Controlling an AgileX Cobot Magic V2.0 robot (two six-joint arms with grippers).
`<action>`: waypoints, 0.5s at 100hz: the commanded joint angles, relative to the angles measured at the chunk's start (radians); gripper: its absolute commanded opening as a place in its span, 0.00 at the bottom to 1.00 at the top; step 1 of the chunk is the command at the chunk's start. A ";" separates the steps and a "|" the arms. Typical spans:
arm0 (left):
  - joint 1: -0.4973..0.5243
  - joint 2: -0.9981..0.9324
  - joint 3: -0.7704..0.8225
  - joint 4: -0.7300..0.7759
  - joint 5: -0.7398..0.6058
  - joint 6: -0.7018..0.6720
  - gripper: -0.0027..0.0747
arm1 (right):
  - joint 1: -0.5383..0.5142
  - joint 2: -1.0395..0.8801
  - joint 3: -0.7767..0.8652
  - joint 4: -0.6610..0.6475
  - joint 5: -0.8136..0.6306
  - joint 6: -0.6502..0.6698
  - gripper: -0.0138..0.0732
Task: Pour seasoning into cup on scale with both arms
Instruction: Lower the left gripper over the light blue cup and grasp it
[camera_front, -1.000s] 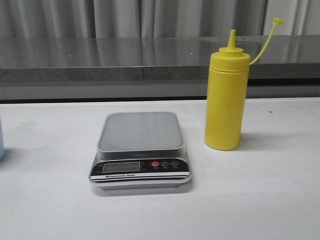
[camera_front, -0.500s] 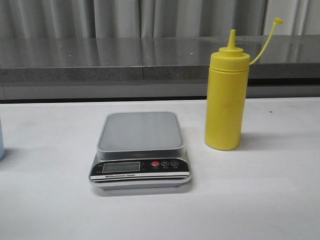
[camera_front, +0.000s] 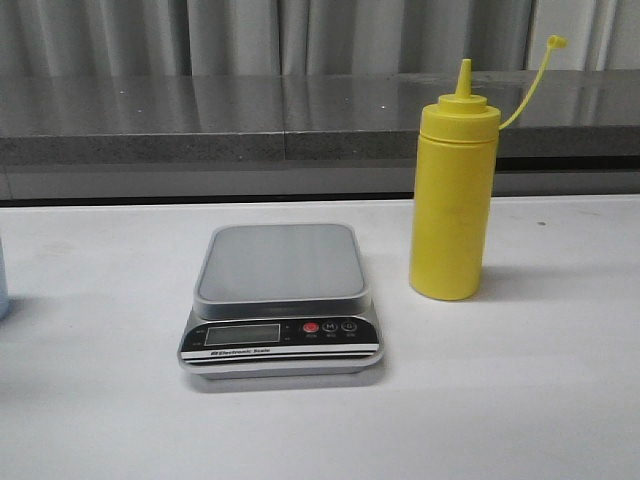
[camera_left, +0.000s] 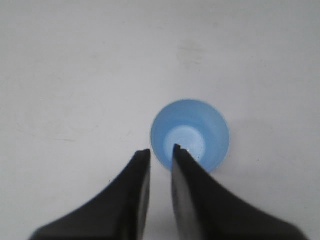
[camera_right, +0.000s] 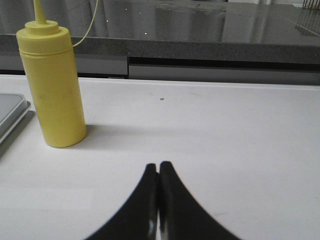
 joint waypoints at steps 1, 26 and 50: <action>0.003 -0.013 -0.037 -0.008 -0.026 0.010 0.63 | -0.008 -0.019 -0.021 -0.008 -0.081 -0.001 0.08; 0.003 -0.003 -0.037 -0.020 -0.055 0.008 0.89 | -0.008 -0.019 -0.021 -0.008 -0.081 -0.001 0.08; 0.003 0.062 -0.037 -0.026 -0.108 -0.008 0.82 | -0.008 -0.019 -0.021 -0.008 -0.081 -0.001 0.08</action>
